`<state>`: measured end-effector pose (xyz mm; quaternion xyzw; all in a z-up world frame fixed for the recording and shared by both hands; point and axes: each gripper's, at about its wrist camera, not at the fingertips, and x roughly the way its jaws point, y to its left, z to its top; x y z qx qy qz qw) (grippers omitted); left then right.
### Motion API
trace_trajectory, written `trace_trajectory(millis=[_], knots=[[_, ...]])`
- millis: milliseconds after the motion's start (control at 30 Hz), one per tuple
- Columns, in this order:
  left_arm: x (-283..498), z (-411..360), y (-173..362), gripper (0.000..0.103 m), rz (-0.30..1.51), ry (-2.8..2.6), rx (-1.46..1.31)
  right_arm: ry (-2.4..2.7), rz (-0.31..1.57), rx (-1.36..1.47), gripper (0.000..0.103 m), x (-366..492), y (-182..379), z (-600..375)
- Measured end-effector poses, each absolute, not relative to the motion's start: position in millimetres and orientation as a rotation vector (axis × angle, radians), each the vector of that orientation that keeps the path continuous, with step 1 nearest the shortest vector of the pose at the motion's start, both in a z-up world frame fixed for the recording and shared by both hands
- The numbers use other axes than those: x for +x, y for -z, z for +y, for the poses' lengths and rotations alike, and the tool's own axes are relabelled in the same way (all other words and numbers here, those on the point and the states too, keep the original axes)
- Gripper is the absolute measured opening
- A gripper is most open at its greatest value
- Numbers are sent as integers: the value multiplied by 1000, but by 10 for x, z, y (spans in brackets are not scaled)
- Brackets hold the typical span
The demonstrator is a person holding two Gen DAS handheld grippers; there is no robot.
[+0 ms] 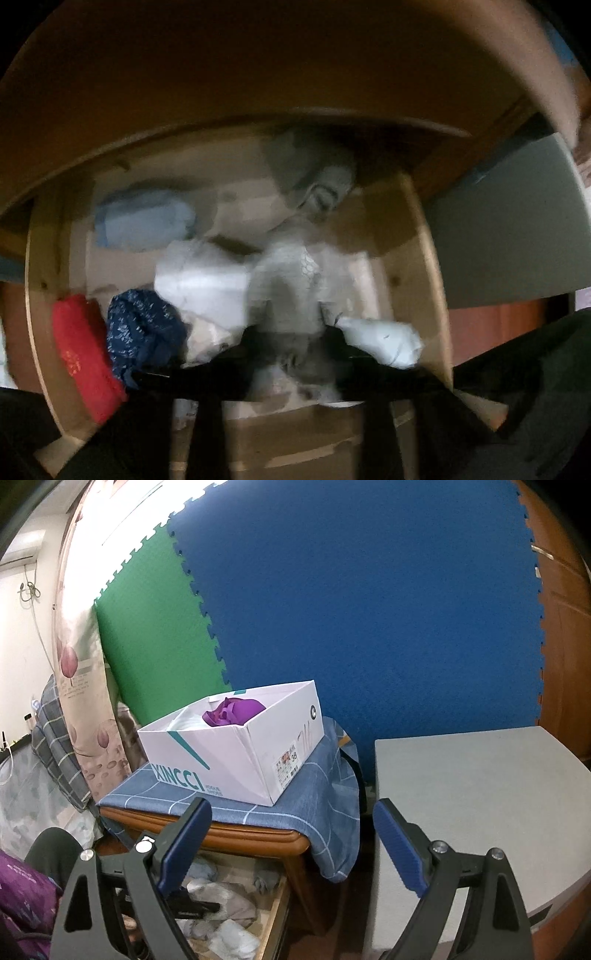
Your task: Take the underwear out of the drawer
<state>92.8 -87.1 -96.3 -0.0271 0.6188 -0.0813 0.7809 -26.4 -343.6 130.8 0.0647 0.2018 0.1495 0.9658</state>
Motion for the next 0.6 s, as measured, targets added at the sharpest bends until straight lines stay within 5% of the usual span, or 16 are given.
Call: trace_trajectory(millis=[600], knots=[[91,-309,-159,10,1110,328,-155,-294,420,114,91,-236,-1287,-3386]])
